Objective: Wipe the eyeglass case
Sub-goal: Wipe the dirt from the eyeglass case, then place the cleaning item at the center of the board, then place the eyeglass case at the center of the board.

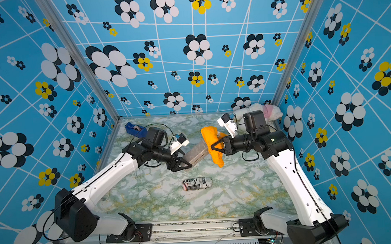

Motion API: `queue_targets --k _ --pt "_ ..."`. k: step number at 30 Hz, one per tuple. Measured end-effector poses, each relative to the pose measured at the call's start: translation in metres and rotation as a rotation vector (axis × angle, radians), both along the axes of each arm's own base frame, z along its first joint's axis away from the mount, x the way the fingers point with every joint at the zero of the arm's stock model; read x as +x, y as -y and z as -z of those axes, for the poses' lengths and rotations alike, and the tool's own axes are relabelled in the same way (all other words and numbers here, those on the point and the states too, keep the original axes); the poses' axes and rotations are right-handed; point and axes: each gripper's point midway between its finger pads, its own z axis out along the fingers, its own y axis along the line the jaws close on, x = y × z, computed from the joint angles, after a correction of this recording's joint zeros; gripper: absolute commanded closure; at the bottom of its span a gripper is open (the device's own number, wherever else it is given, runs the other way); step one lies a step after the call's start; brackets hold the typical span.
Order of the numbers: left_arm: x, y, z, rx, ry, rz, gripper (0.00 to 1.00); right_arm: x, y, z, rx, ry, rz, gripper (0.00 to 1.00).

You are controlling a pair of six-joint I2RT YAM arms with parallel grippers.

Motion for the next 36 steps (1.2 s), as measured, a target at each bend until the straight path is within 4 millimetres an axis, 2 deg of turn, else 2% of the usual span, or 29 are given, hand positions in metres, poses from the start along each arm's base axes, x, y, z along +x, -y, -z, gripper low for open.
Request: queue_targets --k 8,11,14,19,21,24,26,29,36 --pt "0.015 -0.006 0.000 0.013 0.031 -0.055 1.00 -0.013 0.002 -0.016 0.058 0.007 -0.014 1.00" --pt "0.024 -0.010 0.004 0.049 0.071 -0.076 1.00 -0.004 0.012 -0.024 0.082 0.025 0.042 1.00" --pt "0.043 -0.008 0.007 0.092 0.138 -0.085 1.00 0.013 0.028 -0.021 0.044 0.052 0.137 1.00" --pt "0.071 0.004 0.023 0.198 0.269 -0.036 1.00 0.048 0.062 0.018 -0.149 0.038 0.350 1.00" --pt "0.076 0.012 0.037 0.256 0.317 0.019 1.00 0.058 0.075 0.036 -0.225 0.013 0.414 1.00" --pt "0.077 0.018 0.062 0.326 0.356 0.115 1.00 0.068 0.089 0.051 -0.303 -0.005 0.479 1.00" --pt "0.076 0.017 0.086 0.385 0.364 0.180 1.00 0.070 0.094 0.056 -0.331 -0.007 0.502 1.00" --pt "0.077 0.011 0.116 0.464 0.356 0.247 0.98 0.070 0.099 0.073 -0.372 -0.042 0.515 1.00" --pt "0.077 0.000 0.160 0.566 0.326 0.339 1.00 0.067 0.103 0.150 -0.490 -0.251 0.484 1.00"
